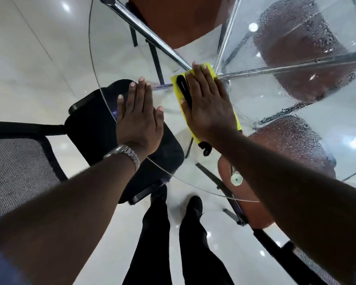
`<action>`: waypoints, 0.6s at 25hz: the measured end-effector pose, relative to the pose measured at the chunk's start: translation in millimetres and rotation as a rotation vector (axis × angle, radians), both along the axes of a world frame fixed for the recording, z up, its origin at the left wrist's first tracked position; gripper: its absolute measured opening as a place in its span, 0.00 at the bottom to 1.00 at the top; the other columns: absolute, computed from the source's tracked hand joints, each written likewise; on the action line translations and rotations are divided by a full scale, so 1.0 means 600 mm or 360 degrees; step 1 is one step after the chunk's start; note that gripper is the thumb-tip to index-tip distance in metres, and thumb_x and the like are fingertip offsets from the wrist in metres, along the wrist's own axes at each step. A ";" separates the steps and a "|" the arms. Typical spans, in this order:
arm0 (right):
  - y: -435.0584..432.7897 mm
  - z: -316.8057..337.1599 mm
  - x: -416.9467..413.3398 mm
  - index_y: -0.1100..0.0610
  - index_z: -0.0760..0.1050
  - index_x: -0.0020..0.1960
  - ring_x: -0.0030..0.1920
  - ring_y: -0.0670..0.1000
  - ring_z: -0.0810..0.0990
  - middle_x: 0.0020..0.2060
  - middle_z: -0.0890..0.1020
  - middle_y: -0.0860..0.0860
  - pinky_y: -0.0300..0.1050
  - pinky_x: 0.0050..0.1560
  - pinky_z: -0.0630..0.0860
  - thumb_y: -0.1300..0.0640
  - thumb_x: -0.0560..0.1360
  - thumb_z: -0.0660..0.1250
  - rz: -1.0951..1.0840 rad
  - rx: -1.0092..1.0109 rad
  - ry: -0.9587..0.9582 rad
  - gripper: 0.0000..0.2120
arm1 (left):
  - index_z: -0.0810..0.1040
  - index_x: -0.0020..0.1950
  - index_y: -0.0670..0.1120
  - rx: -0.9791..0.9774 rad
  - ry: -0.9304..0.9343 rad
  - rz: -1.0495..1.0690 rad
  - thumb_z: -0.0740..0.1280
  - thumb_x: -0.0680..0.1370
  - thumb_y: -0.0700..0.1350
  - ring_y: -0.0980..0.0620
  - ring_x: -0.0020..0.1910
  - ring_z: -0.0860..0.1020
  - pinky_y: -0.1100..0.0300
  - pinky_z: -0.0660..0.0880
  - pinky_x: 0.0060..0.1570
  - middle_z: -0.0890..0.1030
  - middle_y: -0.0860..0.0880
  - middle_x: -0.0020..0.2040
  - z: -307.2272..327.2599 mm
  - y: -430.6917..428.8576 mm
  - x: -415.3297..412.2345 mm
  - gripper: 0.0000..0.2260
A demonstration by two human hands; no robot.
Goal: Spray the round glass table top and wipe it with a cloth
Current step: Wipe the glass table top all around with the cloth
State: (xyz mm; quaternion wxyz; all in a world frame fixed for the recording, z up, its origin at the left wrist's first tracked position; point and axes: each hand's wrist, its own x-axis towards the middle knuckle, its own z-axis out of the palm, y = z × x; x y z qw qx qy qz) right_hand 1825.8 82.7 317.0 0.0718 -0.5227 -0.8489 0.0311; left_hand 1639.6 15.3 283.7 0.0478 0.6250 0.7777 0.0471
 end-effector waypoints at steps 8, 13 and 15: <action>-0.119 0.003 0.096 0.59 0.59 0.86 0.87 0.57 0.53 0.86 0.57 0.57 0.60 0.83 0.57 0.44 0.88 0.56 0.0056 -0.0110 -0.0028 0.31 | 0.47 0.85 0.44 -0.0014 0.0000 0.0014 0.46 0.86 0.55 0.47 0.84 0.47 0.43 0.47 0.82 0.47 0.47 0.86 0.009 -0.001 0.003 0.29; 0.019 -0.005 -0.006 0.58 0.59 0.86 0.86 0.57 0.54 0.86 0.58 0.56 0.59 0.84 0.56 0.43 0.88 0.52 -0.0237 -0.0055 0.0064 0.31 | 0.48 0.85 0.44 0.0014 0.0037 -0.0013 0.47 0.86 0.55 0.47 0.84 0.47 0.42 0.47 0.82 0.48 0.47 0.85 0.001 -0.001 0.002 0.29; -0.024 -0.007 0.035 0.58 0.60 0.85 0.86 0.57 0.55 0.86 0.58 0.57 0.59 0.84 0.57 0.44 0.88 0.54 -0.0021 -0.0069 0.0026 0.30 | 0.48 0.85 0.44 0.0001 0.0021 -0.0002 0.47 0.86 0.55 0.47 0.84 0.47 0.42 0.47 0.82 0.48 0.47 0.86 0.006 -0.001 0.002 0.29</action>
